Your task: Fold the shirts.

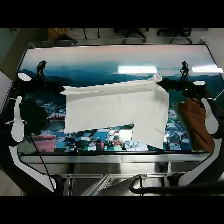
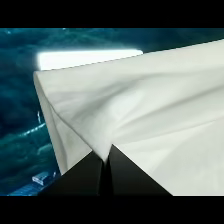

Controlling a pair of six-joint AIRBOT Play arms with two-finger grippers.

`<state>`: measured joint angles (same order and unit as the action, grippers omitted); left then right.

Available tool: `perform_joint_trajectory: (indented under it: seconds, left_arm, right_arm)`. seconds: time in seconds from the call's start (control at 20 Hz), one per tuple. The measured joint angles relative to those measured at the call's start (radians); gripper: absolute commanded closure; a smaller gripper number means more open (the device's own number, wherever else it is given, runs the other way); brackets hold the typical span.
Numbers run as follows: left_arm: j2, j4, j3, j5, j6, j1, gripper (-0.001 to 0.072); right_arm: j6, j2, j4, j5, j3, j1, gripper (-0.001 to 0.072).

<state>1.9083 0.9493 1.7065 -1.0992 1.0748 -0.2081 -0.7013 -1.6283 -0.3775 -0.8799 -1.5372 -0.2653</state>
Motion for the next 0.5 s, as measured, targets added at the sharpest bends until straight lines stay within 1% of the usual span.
perform_joint_trajectory:
  seconds: [0.3, 0.35, 0.4, 0.45, 0.5]
  left_arm:
    - [0.028, 0.0, -0.002, 0.0, 0.0, 0.009, 0.0695]
    - [0.029, 0.0, -0.002, -0.005, 0.001, 0.009, 0.069]
    - [0.03, 0.0, -0.002, -0.012, 0.004, 0.009, 0.0685]
    - [0.031, -0.003, 0.0, -0.024, 0.013, 0.01, 0.044]
    - [0.032, -0.002, 0.009, -0.043, 0.026, 0.01, 0.0173]
  right_arm:
    - [-0.01, -0.046, -0.037, 0.015, 0.003, -0.005, 0.0683]
    - [-0.012, -0.047, -0.033, 0.015, 0.003, -0.006, 0.0672]
    - [-0.012, -0.048, -0.026, 0.014, 0.003, -0.006, 0.0579]
    - [-0.013, -0.049, -0.018, 0.014, 0.003, -0.007, 0.0403]
    - [-0.013, -0.044, -0.01, 0.01, 0.002, -0.008, 0.0385]
